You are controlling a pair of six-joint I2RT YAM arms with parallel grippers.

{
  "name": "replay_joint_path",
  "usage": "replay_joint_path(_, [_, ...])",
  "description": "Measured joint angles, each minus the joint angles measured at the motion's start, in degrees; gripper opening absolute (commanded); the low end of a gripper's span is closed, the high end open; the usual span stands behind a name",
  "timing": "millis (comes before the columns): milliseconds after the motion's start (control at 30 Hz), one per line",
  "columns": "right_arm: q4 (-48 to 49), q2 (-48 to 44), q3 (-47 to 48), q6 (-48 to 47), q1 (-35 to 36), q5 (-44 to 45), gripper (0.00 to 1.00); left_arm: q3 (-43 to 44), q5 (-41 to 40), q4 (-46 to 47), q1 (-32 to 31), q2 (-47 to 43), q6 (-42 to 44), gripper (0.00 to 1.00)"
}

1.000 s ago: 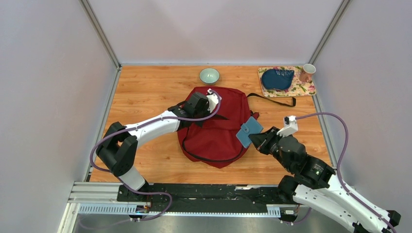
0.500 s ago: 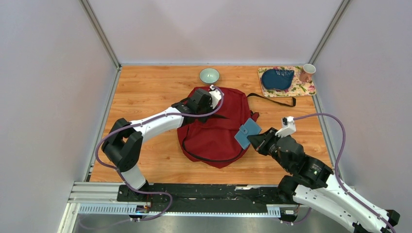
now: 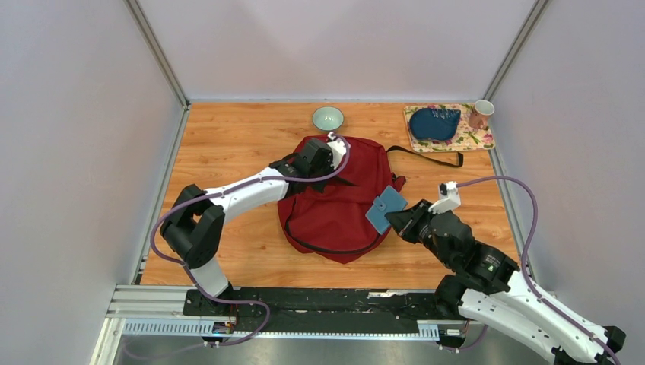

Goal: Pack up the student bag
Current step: Place the personal item in the student bag.

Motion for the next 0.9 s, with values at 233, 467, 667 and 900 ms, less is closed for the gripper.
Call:
replay_joint_path(233, [1.75, 2.80, -0.22, 0.39, 0.00, -1.66, 0.00, -4.17, 0.74, -0.85, 0.02, -5.66, -8.63, 0.00])
replay_joint_path(467, [5.49, 7.23, -0.85, 0.42, 0.00, -4.94, 0.00, -6.80, 2.64, -3.48, -0.26, -13.64, -20.41, 0.00])
replay_joint_path(667, [11.65, 10.84, -0.92, 0.85, -0.09, -10.19, 0.00, -6.64, 3.41, -7.04, -0.87, -14.08, -25.14, 0.00])
replay_joint_path(900, [24.81, 18.60, -0.98, 3.39, -1.01, -17.53, 0.00, -5.44, 5.73, -8.28, -0.98, -14.08, -26.58, 0.00])
